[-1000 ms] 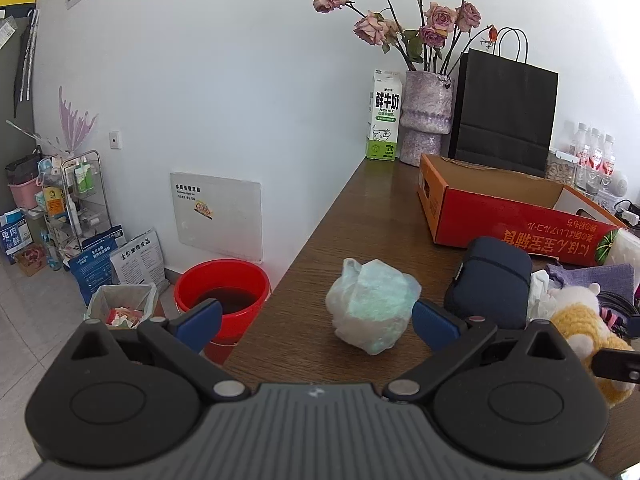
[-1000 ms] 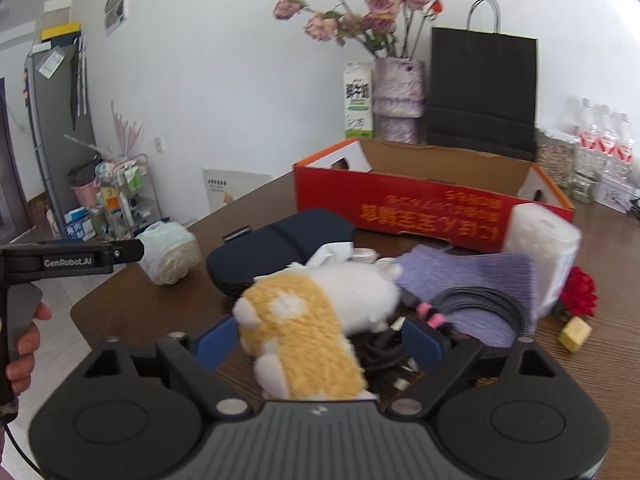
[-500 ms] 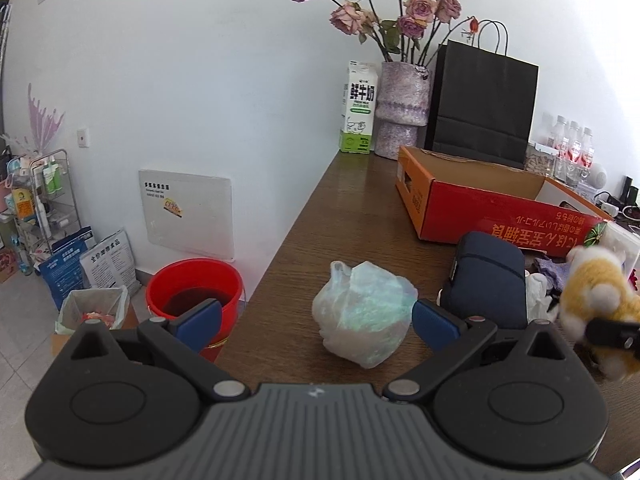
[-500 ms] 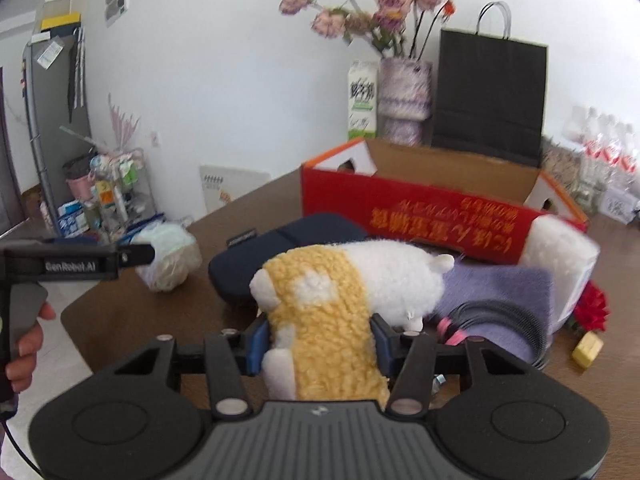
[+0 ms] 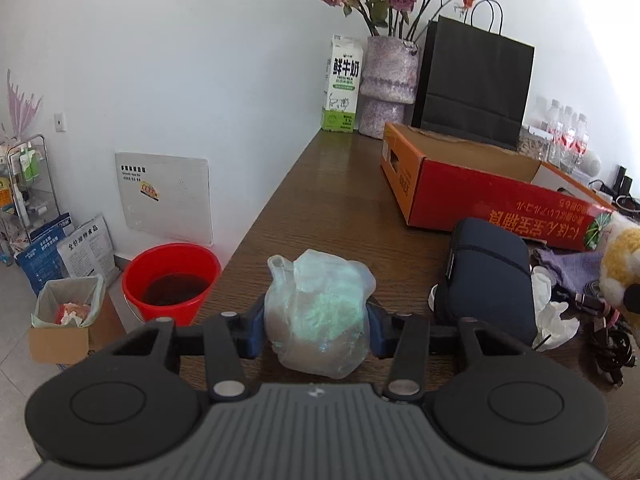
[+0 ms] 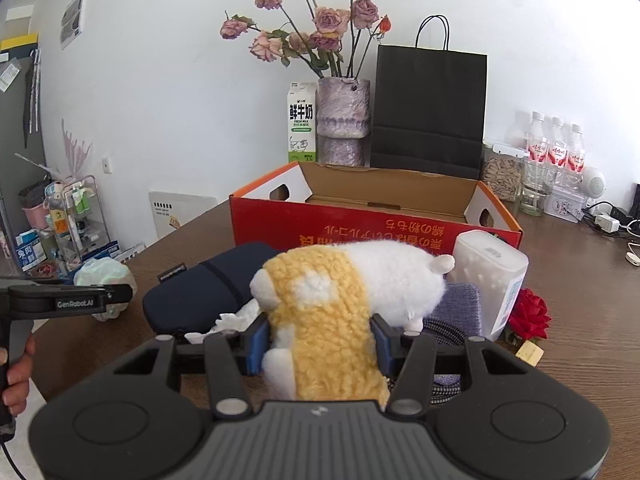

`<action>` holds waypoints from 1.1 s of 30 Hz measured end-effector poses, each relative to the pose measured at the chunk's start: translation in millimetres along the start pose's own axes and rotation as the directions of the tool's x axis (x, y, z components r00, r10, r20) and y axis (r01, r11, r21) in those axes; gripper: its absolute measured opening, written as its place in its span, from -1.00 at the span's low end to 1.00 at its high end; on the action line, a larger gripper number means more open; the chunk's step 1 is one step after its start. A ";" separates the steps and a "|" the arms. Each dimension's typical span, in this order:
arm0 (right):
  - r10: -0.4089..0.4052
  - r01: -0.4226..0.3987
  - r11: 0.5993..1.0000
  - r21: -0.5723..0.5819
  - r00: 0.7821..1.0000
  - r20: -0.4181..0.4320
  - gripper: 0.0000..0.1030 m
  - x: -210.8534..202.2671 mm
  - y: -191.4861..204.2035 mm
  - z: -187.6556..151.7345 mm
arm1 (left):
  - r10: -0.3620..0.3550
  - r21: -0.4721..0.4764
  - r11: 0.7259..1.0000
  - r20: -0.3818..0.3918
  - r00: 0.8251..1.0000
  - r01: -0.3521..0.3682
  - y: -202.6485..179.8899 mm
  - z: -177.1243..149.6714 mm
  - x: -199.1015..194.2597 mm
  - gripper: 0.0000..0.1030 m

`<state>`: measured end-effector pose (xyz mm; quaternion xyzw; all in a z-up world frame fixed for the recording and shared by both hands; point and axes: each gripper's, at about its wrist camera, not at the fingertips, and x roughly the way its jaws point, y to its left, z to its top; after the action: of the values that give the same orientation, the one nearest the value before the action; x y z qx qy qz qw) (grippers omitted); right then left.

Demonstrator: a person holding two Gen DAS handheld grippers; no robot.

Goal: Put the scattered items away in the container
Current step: 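Grasp the plastic-wrapped green item with left gripper while right grasps the plush toy, then carry both items over the box and open both grippers to drop them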

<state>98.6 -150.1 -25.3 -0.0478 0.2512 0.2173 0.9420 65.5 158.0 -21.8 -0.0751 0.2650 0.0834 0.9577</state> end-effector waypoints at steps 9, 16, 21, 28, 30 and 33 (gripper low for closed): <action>0.007 -0.008 0.999 0.031 1.000 0.018 -0.02 -3.4 -13.9 -2.5 | 0.065 -0.011 0.998 0.035 0.997 -0.065 -6.4 6.8 -12.1 -0.10; 0.012 -0.015 0.999 0.048 0.999 0.045 -0.02 -11.0 -22.9 -4.1 | 0.066 0.017 0.998 0.067 0.996 -0.067 -22.3 12.4 -18.3 -0.10; 0.017 -0.021 0.998 0.057 0.998 0.058 -0.02 -13.9 -29.4 -5.0 | 0.068 0.002 0.998 0.065 0.996 -0.068 -29.7 14.5 -19.0 -0.08; 0.030 -0.035 0.997 0.064 0.997 0.068 -0.02 -15.2 -36.0 -6.8 | 0.080 0.007 0.997 0.074 0.994 -0.081 -38.5 17.6 -23.1 -0.08; 0.032 -0.037 0.997 0.066 0.997 0.075 -0.02 -15.8 -37.9 -6.0 | 0.081 0.009 0.997 0.085 0.993 -0.082 -41.0 20.4 -24.8 -0.08; 0.035 -0.040 0.997 0.065 0.995 0.090 -0.02 -16.7 -40.9 -2.9 | 0.081 0.016 0.996 0.111 0.991 -0.083 -47.7 28.3 -28.2 -0.08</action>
<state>102.0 -194.0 -20.4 -0.0020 0.2173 0.2283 0.9490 65.2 113.4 21.6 -0.0497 0.2155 0.1241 0.9673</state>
